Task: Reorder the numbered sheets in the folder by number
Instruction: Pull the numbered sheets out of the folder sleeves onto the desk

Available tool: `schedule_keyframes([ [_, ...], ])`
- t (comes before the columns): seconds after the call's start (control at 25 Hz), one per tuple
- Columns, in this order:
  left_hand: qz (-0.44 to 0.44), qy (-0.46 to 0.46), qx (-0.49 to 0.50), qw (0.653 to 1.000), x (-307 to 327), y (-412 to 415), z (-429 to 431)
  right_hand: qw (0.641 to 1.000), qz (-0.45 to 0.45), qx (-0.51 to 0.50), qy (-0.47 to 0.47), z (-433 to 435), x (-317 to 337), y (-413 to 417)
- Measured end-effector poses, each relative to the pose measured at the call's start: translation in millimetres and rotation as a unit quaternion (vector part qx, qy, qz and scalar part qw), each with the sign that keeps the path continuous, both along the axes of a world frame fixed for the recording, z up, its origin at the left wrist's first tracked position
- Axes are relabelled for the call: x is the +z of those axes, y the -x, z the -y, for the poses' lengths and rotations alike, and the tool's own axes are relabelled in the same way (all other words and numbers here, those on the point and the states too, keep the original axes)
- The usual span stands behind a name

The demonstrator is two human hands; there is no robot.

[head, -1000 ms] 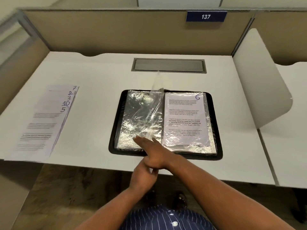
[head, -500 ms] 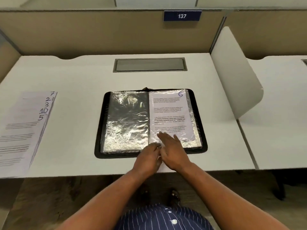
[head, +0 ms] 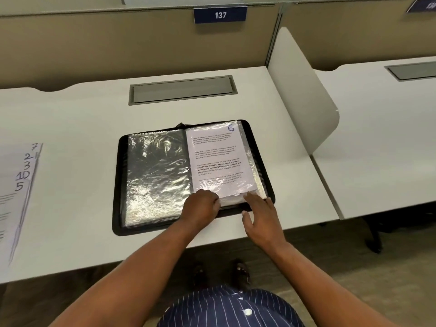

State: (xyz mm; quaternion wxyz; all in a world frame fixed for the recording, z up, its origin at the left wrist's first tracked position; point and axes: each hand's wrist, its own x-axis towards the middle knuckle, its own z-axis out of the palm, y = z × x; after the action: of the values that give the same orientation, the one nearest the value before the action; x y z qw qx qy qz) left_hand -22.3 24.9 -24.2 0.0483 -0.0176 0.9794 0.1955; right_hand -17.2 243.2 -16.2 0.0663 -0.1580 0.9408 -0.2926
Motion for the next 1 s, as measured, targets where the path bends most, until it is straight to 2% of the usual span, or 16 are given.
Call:
schedule_keyframes([
  [0.16,0.019,-0.092,0.088,0.992,1.5,0.4,-0.3,1.000,-0.027,0.004,-0.008,0.6,-3.4,-2.1],
  [0.28,0.010,-0.106,0.108,0.988,3.3,-0.8,-1.4,0.998,-0.063,0.001,-0.003,0.6,-7.3,-3.1],
  [0.4,-0.029,-0.109,0.110,0.987,4.7,-5.9,-3.1,0.992,-0.118,0.014,0.031,1.6,-9.6,-6.7],
  [0.52,-0.085,-0.120,0.118,0.982,4.2,-13.0,-5.2,0.984,-0.142,0.092,0.050,11.9,-12.2,-10.7],
  [0.68,-0.127,-0.122,0.111,0.978,1.9,-19.9,-7.7,0.979,-0.091,0.171,-0.057,34.8,-15.3,-3.9],
  [0.84,-0.140,-0.124,0.097,0.978,3.5,-26.4,-8.8,0.968,-0.064,0.171,-0.172,45.6,-18.7,17.1],
  [1.0,-0.143,-0.127,0.105,0.976,3.2,-29.0,-8.5,0.957,-0.014,0.171,-0.235,33.5,-25.9,18.6],
])
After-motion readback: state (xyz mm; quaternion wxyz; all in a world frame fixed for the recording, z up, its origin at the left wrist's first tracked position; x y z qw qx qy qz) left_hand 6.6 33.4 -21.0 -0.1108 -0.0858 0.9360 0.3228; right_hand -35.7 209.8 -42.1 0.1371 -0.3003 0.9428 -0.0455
